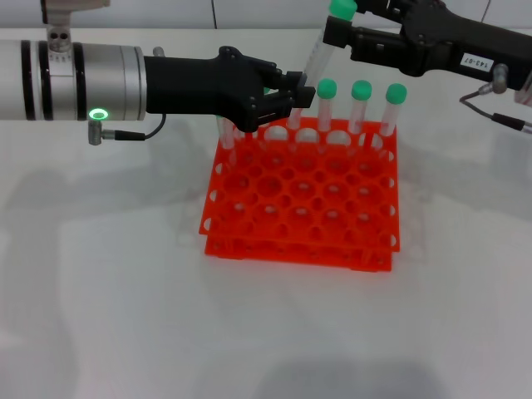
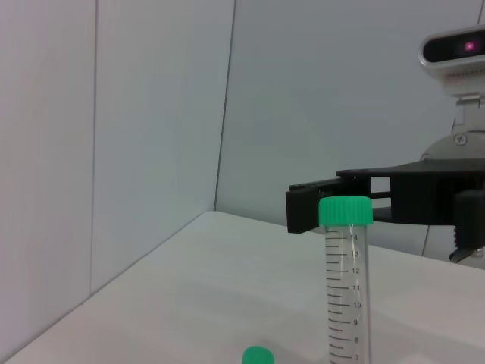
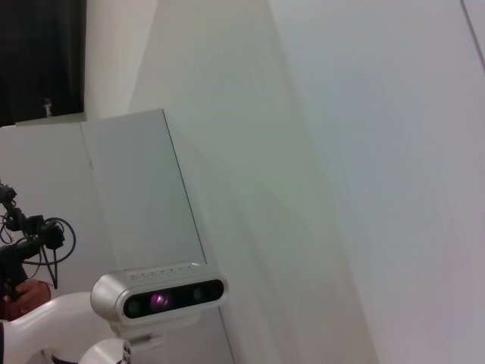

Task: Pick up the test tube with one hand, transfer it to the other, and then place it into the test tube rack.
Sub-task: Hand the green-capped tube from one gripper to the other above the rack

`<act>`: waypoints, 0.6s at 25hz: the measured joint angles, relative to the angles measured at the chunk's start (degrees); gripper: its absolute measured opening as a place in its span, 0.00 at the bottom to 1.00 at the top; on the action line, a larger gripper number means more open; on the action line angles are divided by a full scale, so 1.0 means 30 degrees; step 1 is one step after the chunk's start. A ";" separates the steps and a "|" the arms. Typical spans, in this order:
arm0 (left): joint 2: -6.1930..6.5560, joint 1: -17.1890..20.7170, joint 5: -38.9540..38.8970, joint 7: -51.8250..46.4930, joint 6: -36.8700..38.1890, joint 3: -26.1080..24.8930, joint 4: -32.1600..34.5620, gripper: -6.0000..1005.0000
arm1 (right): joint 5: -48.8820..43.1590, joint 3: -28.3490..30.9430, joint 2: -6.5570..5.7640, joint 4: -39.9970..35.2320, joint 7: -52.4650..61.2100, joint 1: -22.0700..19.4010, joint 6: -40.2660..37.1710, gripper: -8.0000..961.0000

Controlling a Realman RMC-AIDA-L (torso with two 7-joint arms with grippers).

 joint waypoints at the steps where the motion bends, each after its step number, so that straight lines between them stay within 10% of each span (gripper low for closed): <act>1: -0.0002 0.0015 -0.0034 0.0000 -0.0002 0.0000 0.0003 0.22 | 0.0072 -0.0063 0.0007 0.0080 -0.0052 0.0067 0.0016 0.88; 15: -0.0044 0.0098 -0.0077 0.0047 -0.0004 0.0000 0.0010 0.23 | 0.0223 -0.0352 0.0019 0.0514 -0.0141 0.0402 0.0385 0.81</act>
